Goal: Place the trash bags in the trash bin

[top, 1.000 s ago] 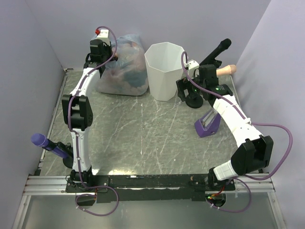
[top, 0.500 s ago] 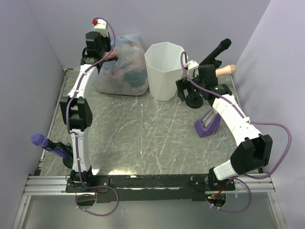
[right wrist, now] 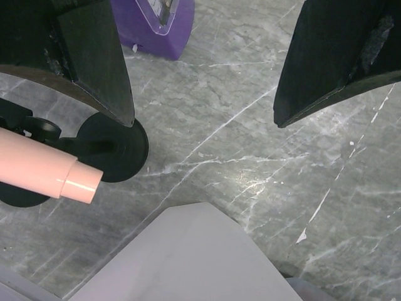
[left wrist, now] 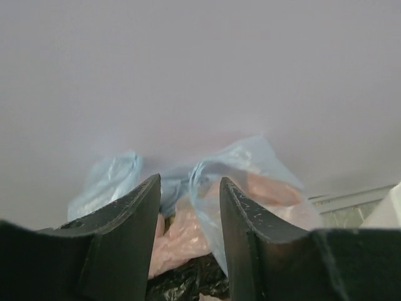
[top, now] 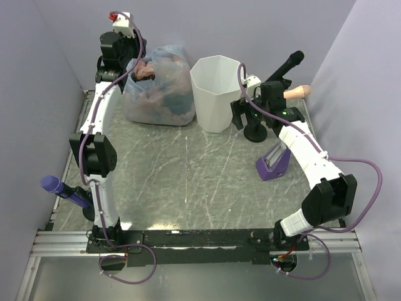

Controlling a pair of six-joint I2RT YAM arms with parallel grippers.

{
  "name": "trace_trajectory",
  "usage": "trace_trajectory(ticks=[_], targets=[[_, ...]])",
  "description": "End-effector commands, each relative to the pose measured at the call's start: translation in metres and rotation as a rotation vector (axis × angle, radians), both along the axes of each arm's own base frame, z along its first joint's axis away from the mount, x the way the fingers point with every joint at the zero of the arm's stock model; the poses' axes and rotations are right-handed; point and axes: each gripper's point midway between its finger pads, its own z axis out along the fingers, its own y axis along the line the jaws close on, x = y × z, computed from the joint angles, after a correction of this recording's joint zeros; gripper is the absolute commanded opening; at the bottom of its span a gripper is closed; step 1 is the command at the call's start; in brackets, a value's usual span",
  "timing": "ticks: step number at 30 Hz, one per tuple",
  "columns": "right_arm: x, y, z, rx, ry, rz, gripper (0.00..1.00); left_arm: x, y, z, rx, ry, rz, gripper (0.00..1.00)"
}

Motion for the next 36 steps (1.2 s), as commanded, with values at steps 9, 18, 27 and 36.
trace_trajectory(ticks=[9, 18, 27, 36], targets=[[-0.011, -0.006, 0.017, -0.013, -0.066, -0.007, 0.98, 0.029, 0.012, -0.092, -0.076, 0.212, 0.023, 0.61], [-0.015, -0.015, 0.018, -0.058, -0.076, -0.019, 0.99, 0.053, 0.041, -0.13, -0.06, 0.231, 0.178, 0.58], [-0.013, -0.016, 0.015, -0.071, -0.065, -0.015, 0.99, 0.066, 0.028, -0.127, -0.133, 0.184, 0.081, 0.5], [-0.01, -0.015, 0.014, -0.079, -0.056, -0.013, 0.99, 0.064, 0.03, -0.091, -0.145, 0.094, 0.022, 0.21]])
